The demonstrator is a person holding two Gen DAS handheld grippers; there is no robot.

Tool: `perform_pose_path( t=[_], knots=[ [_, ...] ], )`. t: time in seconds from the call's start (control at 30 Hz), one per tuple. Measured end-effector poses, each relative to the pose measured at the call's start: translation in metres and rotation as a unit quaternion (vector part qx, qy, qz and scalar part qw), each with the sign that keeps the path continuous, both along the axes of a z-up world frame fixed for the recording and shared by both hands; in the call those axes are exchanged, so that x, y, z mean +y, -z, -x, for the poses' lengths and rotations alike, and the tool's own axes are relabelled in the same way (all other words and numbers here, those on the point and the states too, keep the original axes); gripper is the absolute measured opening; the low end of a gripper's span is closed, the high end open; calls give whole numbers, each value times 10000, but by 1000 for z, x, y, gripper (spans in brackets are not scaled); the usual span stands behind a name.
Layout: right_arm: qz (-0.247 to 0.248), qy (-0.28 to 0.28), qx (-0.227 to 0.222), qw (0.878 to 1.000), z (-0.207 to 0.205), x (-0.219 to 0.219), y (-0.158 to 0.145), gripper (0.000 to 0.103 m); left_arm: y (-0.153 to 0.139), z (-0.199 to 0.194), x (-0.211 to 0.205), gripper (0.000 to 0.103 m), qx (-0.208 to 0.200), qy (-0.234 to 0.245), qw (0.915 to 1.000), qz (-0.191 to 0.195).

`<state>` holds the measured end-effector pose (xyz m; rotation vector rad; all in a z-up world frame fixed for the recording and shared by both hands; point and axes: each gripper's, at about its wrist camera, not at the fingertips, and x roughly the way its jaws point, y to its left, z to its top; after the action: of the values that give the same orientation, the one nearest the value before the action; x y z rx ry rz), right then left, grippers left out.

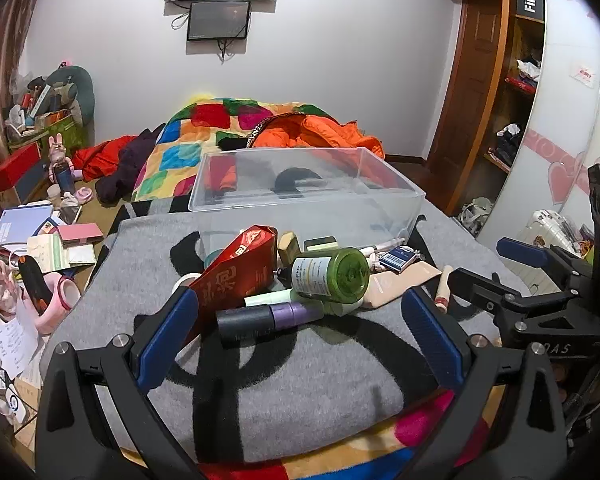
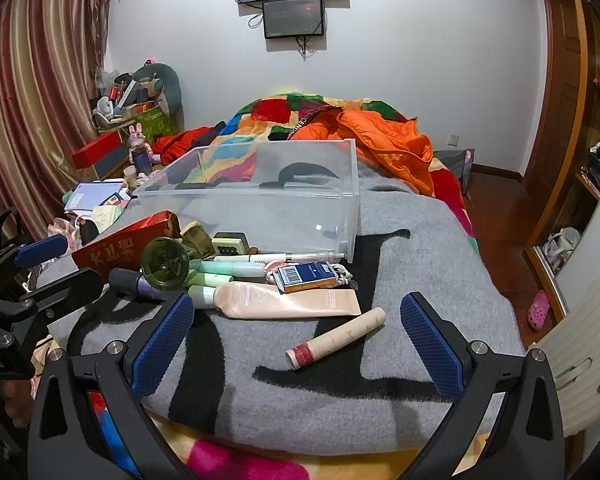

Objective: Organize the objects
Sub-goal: 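Move both grippers toward the pile of items beside the clear box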

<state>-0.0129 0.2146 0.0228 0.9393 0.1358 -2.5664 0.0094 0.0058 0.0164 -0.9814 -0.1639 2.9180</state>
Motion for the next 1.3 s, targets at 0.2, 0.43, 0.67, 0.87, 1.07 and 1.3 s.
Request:
perform_pose_path(
  t=[0.2,0.43,0.67,0.87,1.07,1.3],
  knots=[
    [2,-12,-7,10000,0,-1,0,103,0,-1,-2,103,0,33,10000,-87],
    [2,-42,-19,10000,-1,-3,0,103,2,0,-2,103,-45,67,9998,-154],
    [76,-37,-51,10000,-1,-4,0,103,2,0,-3,103,-63,5,9999,-127],
    [135,-115,-149,9997,-2,-7,4,103,4,1,-10,103,-104,-107,9996,-223],
    [156,-221,-228,9994,0,-12,7,103,6,4,-18,103,-173,-94,9993,-331],
    [71,-359,-272,9990,5,-27,9,103,6,5,-24,103,-162,-53,9997,-197]
  ],
)
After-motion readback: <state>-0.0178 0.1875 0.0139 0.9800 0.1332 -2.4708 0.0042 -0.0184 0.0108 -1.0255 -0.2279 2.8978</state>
